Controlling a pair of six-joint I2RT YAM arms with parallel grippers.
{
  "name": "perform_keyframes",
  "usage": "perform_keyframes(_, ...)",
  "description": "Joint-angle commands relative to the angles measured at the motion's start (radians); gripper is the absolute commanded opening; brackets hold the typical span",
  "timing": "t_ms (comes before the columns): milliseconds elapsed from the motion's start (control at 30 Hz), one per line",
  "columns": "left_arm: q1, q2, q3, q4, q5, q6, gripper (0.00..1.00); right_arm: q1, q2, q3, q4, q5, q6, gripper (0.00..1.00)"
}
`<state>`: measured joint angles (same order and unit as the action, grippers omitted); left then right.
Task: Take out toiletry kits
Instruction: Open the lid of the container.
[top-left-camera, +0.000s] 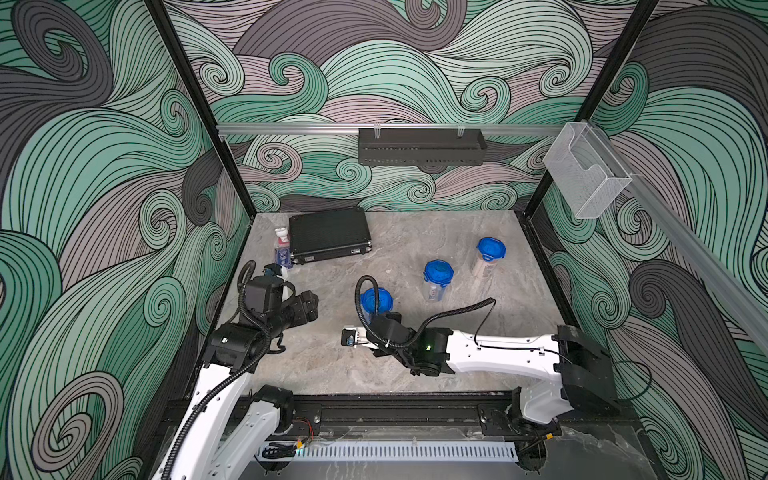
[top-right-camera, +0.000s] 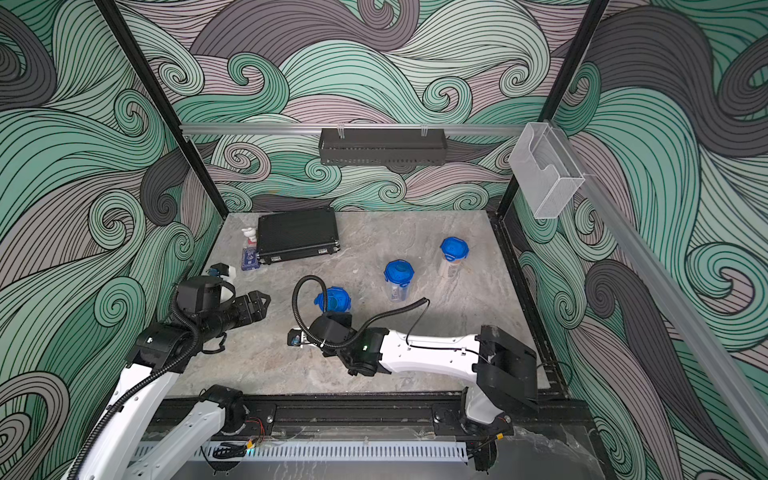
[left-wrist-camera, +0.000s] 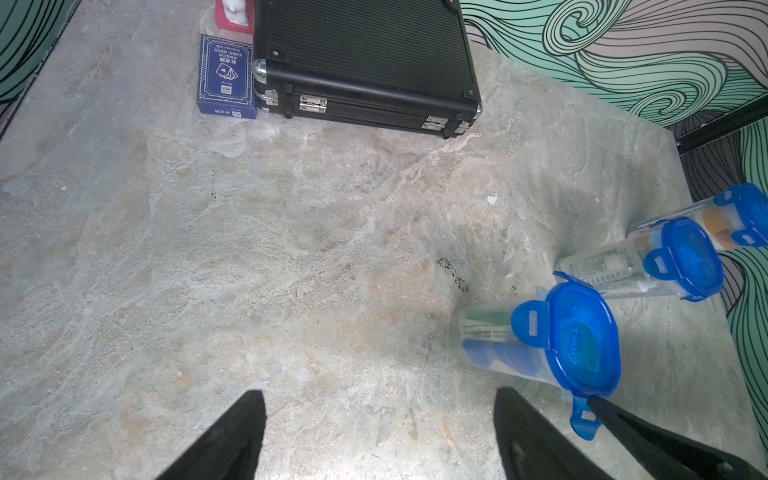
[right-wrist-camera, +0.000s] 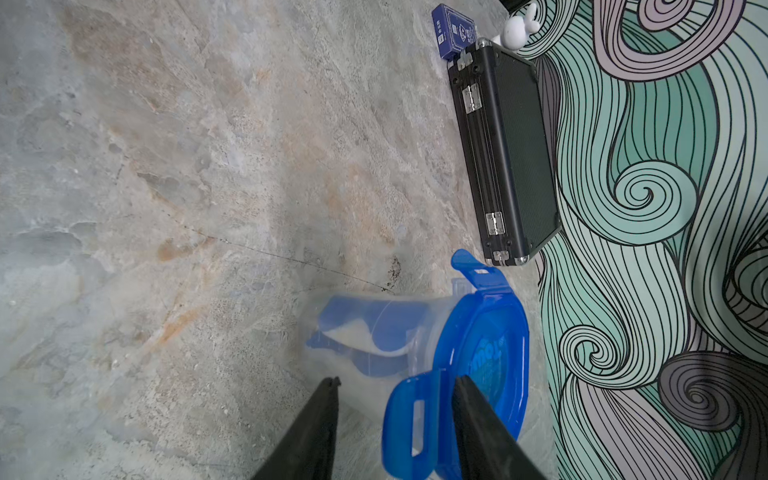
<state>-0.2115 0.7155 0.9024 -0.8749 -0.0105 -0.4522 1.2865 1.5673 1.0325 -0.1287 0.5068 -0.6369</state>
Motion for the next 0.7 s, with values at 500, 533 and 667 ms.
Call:
perform_keyframes(500,0.008,-0.008,-0.004,0.004,0.012,0.014,0.86,-0.004,-0.036,-0.003,0.028,0.035,0.065,0.00)
perform_keyframes(533,0.008,-0.007,-0.004,0.004,0.014,0.014,0.86,-0.008,-0.041,-0.006,0.028,0.033,0.075,0.00)
perform_keyframes(667,0.008,-0.004,-0.005,0.004,0.015,0.014,0.86,-0.026,-0.068,-0.014,0.037,0.016,0.114,0.00)
